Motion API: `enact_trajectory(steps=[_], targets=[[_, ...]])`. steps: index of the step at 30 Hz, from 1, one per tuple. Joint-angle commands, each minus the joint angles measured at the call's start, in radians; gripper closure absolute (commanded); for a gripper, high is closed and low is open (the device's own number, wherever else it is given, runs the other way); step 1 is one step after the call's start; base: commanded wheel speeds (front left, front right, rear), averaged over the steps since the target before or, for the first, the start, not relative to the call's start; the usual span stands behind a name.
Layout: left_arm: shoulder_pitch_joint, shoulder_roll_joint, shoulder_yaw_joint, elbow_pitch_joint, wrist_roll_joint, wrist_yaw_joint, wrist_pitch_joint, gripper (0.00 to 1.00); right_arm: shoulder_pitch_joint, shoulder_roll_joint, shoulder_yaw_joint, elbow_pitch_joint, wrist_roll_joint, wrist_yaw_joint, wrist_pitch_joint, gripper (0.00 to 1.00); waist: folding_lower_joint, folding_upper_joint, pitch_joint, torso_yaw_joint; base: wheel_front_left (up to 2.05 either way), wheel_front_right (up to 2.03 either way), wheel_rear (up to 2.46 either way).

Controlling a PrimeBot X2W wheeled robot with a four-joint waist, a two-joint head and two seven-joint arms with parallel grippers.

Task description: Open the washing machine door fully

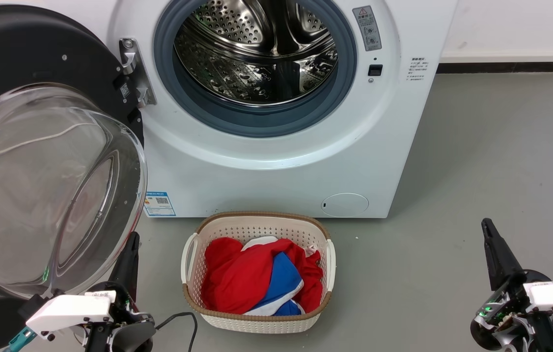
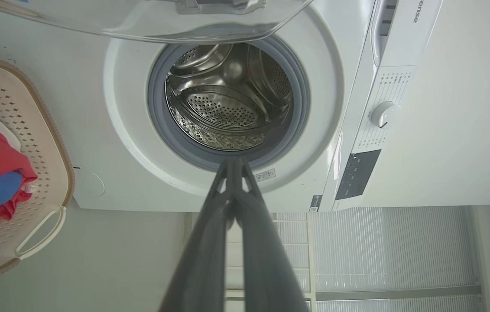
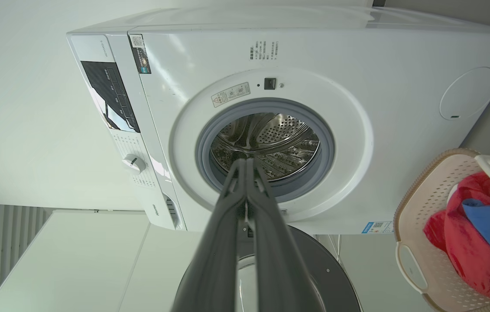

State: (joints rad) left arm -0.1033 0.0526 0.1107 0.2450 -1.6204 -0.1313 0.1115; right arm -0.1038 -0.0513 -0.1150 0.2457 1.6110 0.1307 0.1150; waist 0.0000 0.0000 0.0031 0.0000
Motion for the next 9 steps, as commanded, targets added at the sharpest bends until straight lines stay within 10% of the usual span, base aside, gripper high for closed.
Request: enact_trajectory(steps=[1, 9], targets=[[-0.010, -0.001, 0.003, 0.001, 0.007, -0.004, 0.001, 1.00, -0.011, 0.002, 0.000, 0.001, 0.003, 0.000, 0.000, 1.00, 0.0000, 0.0000, 0.000, 0.000, 0.00, 0.00, 0.00], [-0.010, -0.001, 0.004, 0.001, 0.008, -0.004, 0.002, 1.00, -0.011, 0.002, 0.000, 0.001, 0.003, 0.000, 0.000, 1.00, 0.0000, 0.0000, 0.000, 0.000, 0.00, 0.00, 0.00]])
